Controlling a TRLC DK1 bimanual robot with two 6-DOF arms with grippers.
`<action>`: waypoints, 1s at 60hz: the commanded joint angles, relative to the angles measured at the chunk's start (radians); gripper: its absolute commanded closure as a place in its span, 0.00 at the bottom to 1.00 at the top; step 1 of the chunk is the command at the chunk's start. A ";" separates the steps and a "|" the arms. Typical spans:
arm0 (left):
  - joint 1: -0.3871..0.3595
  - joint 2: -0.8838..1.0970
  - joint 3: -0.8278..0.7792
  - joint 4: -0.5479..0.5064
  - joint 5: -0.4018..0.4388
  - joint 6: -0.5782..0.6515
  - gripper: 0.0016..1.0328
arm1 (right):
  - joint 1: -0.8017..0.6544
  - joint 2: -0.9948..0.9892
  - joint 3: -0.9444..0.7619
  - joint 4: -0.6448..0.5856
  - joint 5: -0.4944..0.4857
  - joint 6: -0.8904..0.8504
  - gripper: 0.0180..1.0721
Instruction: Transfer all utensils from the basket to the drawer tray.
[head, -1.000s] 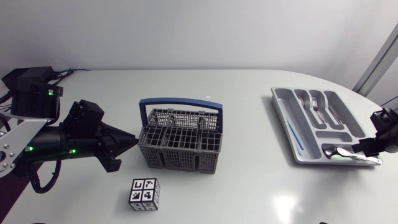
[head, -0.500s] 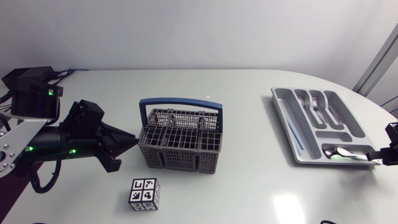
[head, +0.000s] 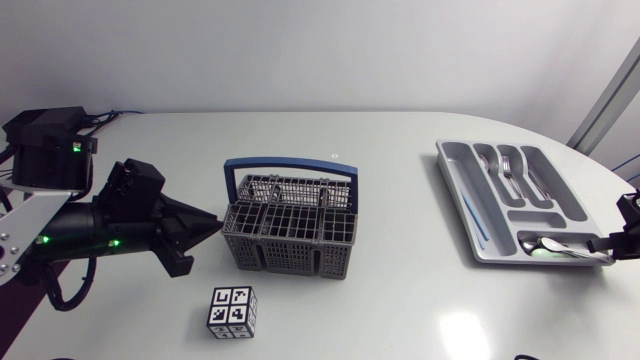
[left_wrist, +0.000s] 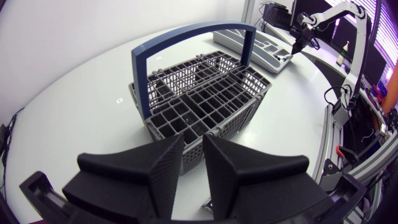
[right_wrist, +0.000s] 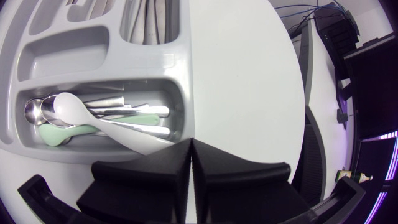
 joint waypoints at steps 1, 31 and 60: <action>-0.008 -0.009 -0.029 -0.003 0.012 0.001 0.76 | 0.022 0.017 -0.001 -0.003 -0.002 0.009 0.94; -0.006 -0.010 -0.034 -0.002 0.012 0.007 0.76 | 0.045 -0.078 -0.047 -0.021 0.003 0.004 0.94; -0.012 -0.012 -0.031 -0.003 0.012 0.003 0.76 | 0.007 -0.126 -0.115 -0.041 -0.001 -0.053 0.94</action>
